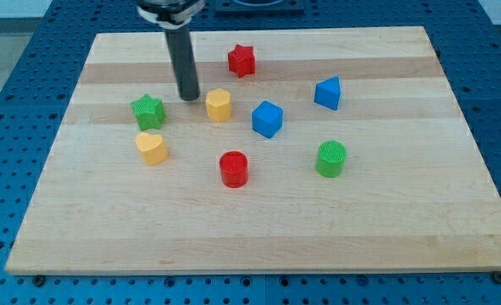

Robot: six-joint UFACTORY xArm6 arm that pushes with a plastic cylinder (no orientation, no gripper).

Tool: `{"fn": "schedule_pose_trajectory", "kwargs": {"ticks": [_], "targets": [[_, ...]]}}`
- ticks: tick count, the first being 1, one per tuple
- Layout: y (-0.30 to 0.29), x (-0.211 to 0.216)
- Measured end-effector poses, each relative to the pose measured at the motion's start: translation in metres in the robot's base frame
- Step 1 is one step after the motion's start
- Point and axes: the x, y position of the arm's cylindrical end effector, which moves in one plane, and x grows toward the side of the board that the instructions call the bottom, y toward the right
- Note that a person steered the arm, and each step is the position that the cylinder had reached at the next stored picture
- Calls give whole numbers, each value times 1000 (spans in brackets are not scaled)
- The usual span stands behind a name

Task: Slide the hexagon to the right side

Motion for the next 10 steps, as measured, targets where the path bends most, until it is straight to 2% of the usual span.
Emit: {"fn": "schedule_pose_trajectory", "kwargs": {"ticks": [3, 4, 5, 9, 10], "targets": [[-11, 12], [-4, 27], [23, 42], [43, 59], [82, 59]]}}
